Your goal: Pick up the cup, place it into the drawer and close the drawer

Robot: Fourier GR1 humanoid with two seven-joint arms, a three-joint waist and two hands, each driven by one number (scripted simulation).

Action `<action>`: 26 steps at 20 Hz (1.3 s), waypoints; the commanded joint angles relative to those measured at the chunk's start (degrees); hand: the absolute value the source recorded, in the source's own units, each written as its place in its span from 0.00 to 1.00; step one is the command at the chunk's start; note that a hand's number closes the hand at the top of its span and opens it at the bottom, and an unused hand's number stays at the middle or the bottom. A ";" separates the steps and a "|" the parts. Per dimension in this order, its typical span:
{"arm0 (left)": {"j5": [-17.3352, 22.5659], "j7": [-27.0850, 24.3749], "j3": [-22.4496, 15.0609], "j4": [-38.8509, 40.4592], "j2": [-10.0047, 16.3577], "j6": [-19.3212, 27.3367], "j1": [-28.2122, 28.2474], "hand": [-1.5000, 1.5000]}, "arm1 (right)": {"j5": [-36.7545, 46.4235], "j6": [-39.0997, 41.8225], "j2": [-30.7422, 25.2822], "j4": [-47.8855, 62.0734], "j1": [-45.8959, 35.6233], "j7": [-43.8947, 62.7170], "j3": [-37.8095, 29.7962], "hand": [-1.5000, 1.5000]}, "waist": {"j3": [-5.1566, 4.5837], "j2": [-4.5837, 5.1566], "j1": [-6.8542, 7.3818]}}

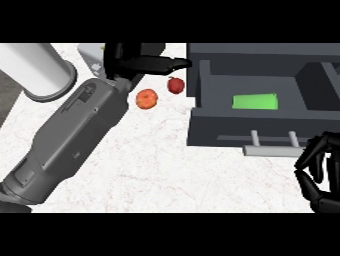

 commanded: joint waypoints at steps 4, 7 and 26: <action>0.72 4.08 2.24 -17.36 10.21 -1.42 15.01 0.00 | 10.04 -2.31 1.35 -0.74 0.34 2.40 5.03 1.00 | -0.02 0.25 -0.15; 1.26 2.94 2.07 -25.40 11.63 -2.53 25.21 0.00 | 12.12 -1.90 0.28 4.27 -1.92 0.77 3.93 1.00 | 0.00 0.30 0.24; 4.08 0.58 13.68 -34.78 21.51 -19.34 47.83 0.00 | 53.30 -16.06 2.17 38.07 -11.53 -18.27 21.10 0.00 | 0.03 0.77 -0.31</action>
